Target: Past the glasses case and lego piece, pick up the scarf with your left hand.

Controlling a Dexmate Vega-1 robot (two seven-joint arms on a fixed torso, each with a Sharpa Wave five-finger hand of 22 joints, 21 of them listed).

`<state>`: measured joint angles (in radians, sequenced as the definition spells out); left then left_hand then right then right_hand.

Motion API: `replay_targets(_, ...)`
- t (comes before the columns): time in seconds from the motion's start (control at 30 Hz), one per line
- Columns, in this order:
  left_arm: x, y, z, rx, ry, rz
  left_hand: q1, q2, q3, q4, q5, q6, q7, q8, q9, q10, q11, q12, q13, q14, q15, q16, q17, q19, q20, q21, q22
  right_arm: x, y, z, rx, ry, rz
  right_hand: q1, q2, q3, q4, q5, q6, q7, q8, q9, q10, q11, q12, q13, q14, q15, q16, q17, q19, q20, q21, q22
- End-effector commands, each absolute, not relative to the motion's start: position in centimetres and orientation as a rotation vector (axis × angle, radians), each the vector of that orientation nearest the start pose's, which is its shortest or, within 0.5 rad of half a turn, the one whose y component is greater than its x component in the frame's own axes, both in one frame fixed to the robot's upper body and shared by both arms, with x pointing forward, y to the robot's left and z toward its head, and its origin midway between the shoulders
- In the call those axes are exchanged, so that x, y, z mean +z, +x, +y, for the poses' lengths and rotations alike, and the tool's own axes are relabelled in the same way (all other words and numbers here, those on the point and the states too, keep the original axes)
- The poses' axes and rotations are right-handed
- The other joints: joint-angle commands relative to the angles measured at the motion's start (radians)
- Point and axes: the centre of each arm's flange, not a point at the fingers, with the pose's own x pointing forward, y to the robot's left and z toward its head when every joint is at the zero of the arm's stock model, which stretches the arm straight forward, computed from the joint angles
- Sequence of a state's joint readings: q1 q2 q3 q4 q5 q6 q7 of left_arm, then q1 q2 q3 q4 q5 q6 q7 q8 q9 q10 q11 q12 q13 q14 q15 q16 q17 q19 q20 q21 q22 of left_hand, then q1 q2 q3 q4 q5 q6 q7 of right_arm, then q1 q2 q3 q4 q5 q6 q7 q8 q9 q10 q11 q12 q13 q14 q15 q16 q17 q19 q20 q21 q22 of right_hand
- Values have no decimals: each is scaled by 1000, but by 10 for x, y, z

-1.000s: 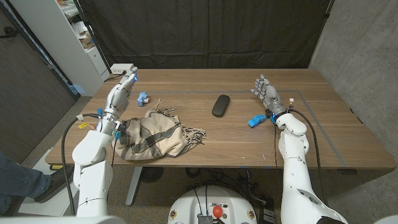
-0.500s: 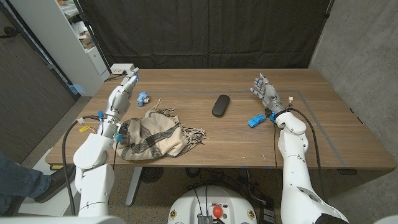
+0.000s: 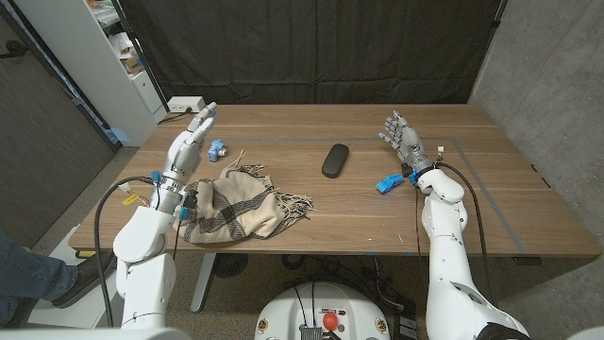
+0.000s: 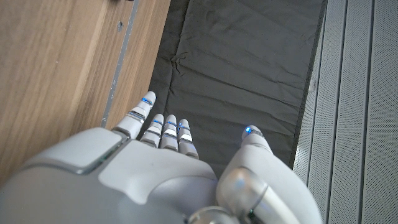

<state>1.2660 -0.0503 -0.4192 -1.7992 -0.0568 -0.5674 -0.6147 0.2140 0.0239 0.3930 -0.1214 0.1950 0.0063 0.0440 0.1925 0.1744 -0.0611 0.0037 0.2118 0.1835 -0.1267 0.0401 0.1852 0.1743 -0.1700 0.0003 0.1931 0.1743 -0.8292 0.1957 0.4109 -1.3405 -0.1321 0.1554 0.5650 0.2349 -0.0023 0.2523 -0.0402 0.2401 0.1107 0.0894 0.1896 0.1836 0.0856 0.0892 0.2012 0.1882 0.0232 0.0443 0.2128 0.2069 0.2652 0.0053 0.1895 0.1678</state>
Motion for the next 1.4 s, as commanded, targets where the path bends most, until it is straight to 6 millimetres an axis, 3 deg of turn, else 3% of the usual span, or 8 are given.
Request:
replay_targets(0.03,-50,458,337,-126,368,-1056,8,1,4,-7,-1,10,2,3,3,3,0,3,6,10,0,4,3,-5,9,4,4,-21,651,-278,228,32,-620,-2,8,0,-7,5,6,-3,6,4,3,2,-3,2,3,-1,-3,2,-3,-2,1,3)
replay_targets(0.63,-59,461,327,-175,424,-1069,12,3,4,-10,-1,17,3,3,3,8,-3,3,6,15,-1,5,3,-4,10,4,3,-20,655,-276,213,39,-626,-4,9,-1,-9,6,8,-4,7,4,8,1,-2,2,5,-1,-3,2,-1,-1,2,3)
replay_targets(1.4,-53,447,317,-66,614,-1027,25,8,9,-16,1,29,3,5,4,11,-6,2,6,18,-3,4,3,-7,17,2,3,-25,658,-278,217,38,-624,-5,10,-3,-11,7,10,-5,7,4,7,-2,-4,2,5,-1,-4,3,-3,-3,2,3)
